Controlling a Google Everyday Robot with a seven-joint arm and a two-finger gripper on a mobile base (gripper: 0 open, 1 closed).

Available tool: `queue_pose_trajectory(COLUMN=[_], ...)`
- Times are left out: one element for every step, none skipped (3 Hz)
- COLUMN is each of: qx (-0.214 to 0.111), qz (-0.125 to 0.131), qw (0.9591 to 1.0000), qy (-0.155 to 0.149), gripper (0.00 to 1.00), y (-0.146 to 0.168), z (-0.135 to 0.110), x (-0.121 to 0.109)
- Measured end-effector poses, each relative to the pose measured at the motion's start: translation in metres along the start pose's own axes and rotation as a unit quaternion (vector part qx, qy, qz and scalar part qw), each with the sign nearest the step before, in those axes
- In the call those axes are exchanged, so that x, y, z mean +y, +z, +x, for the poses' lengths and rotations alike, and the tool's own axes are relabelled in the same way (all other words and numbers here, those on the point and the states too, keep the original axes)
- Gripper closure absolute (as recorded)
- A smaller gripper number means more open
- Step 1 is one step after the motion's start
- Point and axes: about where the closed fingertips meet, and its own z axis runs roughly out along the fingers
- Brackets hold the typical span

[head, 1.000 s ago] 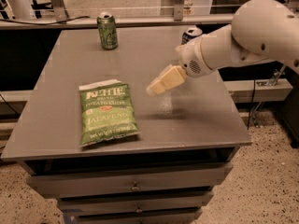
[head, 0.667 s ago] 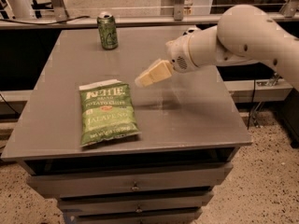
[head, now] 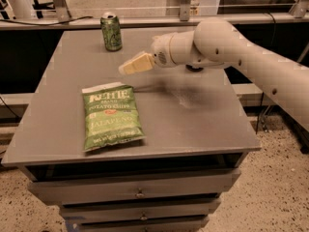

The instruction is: Pick green can

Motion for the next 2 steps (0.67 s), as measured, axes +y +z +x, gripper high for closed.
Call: queue_pose_trajectory(qx=[-0.029,-0.053], qz=[0.015,0.027], qw=[0.9994,0.9982], qy=[0.007,0.01], gripper=[0.0,0.0], y=[0.038,0.069], z=[-0.008,-0.02], x=[-0.028,-0.055])
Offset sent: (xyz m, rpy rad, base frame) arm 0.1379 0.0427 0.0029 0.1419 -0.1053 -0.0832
